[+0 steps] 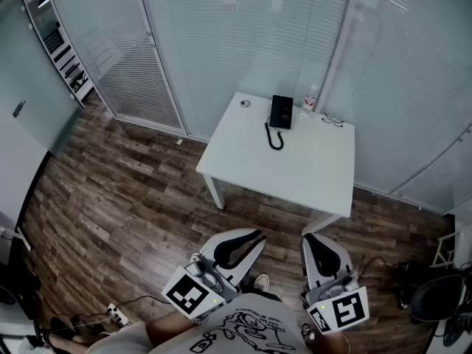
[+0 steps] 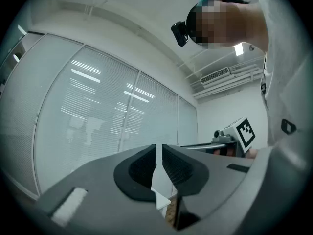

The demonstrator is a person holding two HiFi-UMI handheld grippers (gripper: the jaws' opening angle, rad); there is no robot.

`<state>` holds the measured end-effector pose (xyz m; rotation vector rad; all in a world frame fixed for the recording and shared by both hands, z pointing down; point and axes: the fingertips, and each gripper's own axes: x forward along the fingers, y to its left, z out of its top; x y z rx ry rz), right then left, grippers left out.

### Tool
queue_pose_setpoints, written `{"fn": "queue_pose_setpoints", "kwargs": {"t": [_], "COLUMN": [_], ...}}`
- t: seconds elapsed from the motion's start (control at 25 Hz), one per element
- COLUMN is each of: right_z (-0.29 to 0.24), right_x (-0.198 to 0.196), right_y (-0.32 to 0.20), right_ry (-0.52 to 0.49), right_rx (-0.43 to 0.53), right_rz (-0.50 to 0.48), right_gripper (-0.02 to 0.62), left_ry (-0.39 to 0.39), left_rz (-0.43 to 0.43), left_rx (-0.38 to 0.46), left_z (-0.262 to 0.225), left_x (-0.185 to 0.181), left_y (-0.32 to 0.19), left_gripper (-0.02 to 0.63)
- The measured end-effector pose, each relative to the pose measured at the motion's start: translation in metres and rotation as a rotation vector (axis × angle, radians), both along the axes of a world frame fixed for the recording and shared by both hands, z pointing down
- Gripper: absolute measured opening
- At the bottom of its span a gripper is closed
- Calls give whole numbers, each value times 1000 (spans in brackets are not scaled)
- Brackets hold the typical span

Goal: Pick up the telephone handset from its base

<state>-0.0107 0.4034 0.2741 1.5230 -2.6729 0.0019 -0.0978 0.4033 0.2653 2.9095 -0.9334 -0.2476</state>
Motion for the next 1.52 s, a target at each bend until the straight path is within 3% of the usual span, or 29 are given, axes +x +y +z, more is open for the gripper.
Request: {"fn": "queue_pose_setpoints", "kwargs": {"t": [0.8, 1.2, 1.52], "right_z": [11, 17, 17], "right_x": [98, 111, 92], "right_y": [-19, -49, -100], "right_ry": [-13, -28, -25], "right_rx": [-1, -16, -17], "right_rz": [-13, -31, -41], "right_gripper": [11, 11, 11], "left_ry": [-7, -24, -18], "left_rz": [-37, -72, -72], "left_rx": [-22, -46, -35], "left_z": [12, 22, 23], "left_x": [94, 97, 80], "left_y": [-14, -43, -93], "left_gripper": [35, 35, 35]}}
